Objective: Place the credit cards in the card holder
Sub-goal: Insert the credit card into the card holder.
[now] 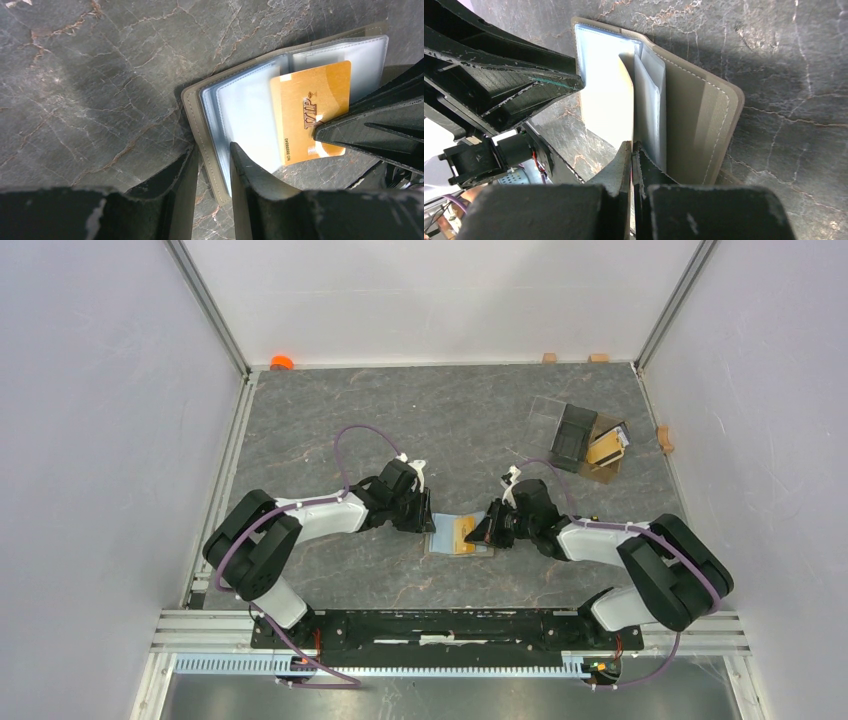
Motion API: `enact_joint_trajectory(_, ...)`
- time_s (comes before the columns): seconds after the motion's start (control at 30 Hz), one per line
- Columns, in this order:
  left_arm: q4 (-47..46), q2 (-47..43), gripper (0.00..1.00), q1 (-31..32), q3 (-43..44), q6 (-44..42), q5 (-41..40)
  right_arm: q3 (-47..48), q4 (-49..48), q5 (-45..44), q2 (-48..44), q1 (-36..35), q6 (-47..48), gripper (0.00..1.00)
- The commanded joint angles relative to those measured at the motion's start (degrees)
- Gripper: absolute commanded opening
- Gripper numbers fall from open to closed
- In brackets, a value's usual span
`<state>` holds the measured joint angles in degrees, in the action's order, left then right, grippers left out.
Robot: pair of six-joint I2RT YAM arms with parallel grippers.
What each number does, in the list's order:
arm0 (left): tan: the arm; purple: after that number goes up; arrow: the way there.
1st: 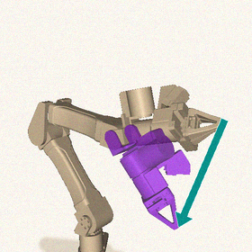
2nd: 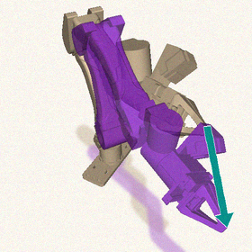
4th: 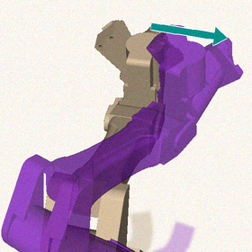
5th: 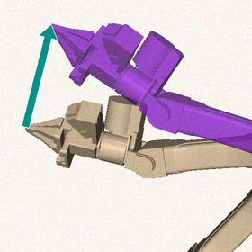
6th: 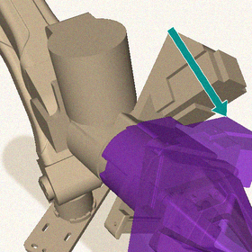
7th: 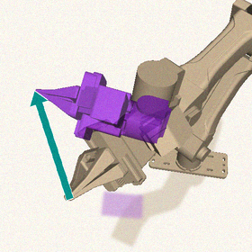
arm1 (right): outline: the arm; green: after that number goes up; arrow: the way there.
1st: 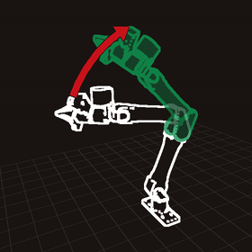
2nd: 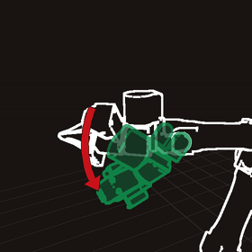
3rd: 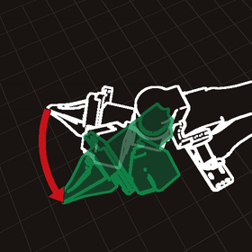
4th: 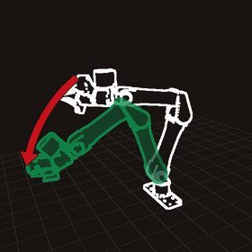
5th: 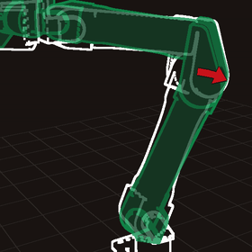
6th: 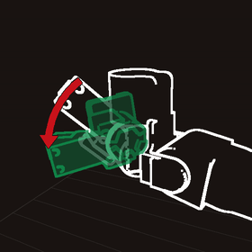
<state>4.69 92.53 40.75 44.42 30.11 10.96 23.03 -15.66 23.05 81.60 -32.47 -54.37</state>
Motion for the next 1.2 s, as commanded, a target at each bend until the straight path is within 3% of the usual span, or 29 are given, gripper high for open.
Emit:
enact_joint_trajectory(0.0,4.0,2.2,0.37,0.3,-0.1,-3.2,-3.0,1.0,1.9,-4.6,1.7,0.1,3.3,0.0)
enact_joint_trajectory(0.8,2.3,2.1,0.32,0.3,-0.6,-1.8,0.1,0.9,-2.4,-3.6,7.1,-2.9,1.1,0.0)
enact_joint_trajectory(1.17,1.2,1.5,0.32,0.2,-1.4,-0.9,0.8,1.6,-1.3,-5.6,6.6,-3.9,0.9,0.22)
